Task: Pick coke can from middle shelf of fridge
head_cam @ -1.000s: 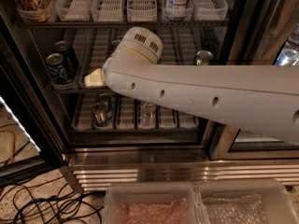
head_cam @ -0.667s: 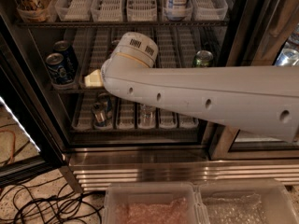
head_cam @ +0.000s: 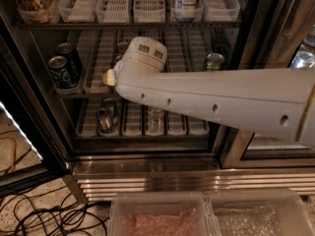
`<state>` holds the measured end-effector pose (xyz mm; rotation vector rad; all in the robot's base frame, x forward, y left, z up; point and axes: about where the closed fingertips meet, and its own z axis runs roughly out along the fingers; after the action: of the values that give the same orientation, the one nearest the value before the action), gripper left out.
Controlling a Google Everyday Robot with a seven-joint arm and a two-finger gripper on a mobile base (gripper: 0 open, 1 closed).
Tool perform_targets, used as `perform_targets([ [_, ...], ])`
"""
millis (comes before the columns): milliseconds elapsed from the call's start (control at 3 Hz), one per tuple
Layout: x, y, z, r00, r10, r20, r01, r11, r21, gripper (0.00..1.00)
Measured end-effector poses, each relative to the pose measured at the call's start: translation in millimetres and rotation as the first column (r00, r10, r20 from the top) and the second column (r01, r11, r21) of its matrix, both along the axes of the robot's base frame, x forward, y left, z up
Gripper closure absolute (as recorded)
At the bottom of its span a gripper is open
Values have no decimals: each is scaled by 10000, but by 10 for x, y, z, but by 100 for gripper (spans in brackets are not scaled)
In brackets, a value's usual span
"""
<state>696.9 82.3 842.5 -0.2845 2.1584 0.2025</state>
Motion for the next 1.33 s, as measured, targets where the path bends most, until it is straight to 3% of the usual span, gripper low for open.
perform_targets([
  [667,282,-86,7,9986,-294,430,297,9995,-52,16],
  [1333,328,-18,7,9981,-110,604,100,9998,156,57],
])
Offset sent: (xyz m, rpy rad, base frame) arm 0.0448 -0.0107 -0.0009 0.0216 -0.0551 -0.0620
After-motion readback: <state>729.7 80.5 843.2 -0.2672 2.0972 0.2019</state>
